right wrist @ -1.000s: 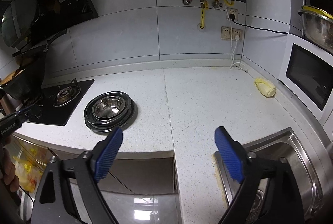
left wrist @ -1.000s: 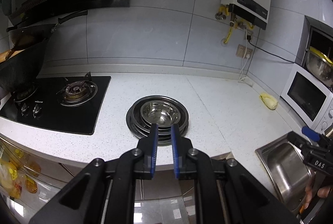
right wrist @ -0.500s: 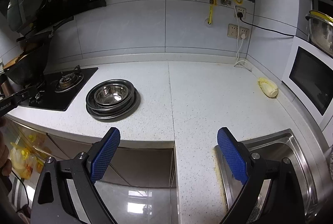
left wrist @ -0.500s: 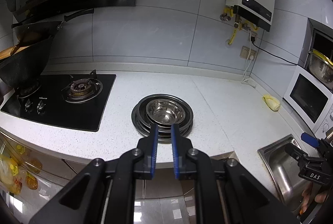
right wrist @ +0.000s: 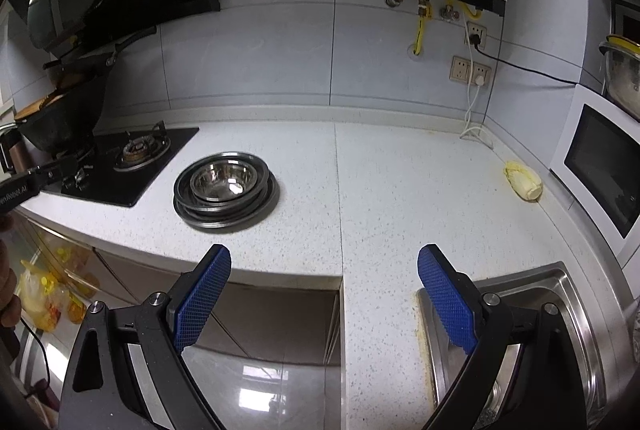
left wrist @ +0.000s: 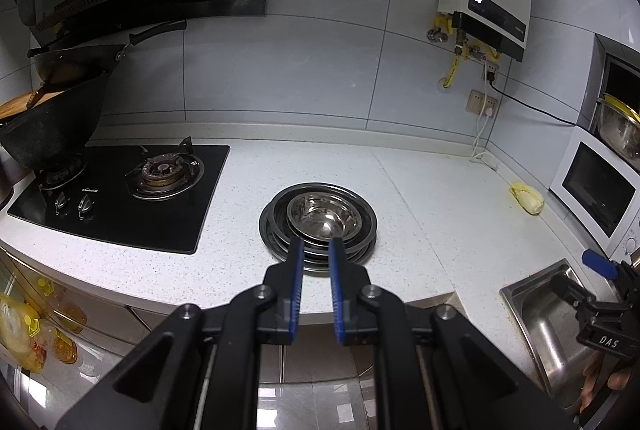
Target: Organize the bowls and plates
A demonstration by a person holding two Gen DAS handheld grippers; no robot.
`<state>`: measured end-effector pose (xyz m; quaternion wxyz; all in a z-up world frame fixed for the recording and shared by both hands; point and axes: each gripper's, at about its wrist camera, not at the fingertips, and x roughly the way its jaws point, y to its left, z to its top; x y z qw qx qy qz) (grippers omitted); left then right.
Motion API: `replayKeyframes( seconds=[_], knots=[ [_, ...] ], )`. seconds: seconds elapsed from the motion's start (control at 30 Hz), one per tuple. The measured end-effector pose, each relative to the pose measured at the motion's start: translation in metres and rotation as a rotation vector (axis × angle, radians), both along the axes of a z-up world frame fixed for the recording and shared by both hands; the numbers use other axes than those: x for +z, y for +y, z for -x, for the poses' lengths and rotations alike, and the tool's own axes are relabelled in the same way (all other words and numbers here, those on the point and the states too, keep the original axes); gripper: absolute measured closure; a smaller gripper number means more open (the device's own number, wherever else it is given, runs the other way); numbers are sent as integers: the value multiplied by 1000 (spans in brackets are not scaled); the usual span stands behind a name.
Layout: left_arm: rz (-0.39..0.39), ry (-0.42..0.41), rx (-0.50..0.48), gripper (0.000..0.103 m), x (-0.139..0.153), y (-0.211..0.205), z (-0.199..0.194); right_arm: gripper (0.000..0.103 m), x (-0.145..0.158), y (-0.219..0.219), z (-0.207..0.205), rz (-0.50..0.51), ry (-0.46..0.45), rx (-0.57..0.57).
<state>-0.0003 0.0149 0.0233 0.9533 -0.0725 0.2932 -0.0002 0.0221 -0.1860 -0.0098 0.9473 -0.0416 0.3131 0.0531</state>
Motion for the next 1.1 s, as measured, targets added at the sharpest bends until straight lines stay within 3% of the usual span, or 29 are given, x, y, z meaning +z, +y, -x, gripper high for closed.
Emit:
replayKeyframes(
  seconds=[0.77, 0.8, 0.83, 0.87, 1.1],
  knots=[
    [-11, -3, -34, 91, -1, -4, 0, 4, 4, 11, 2, 19, -29, 45],
    [-11, 3, -37, 88, -2, -4, 0, 4, 4, 11, 2, 18, -28, 46],
    [-6, 9, -41, 73, -4, -3, -1, 4, 4, 11, 2, 19, -28, 47],
    [0, 9, -46, 69, -5, -3, -2, 4, 3, 11, 2, 20, -27, 47],
    [-13, 16, -51, 69, -10, -5, -2, 4, 0, 11, 1, 27, -20, 46]
  ],
)
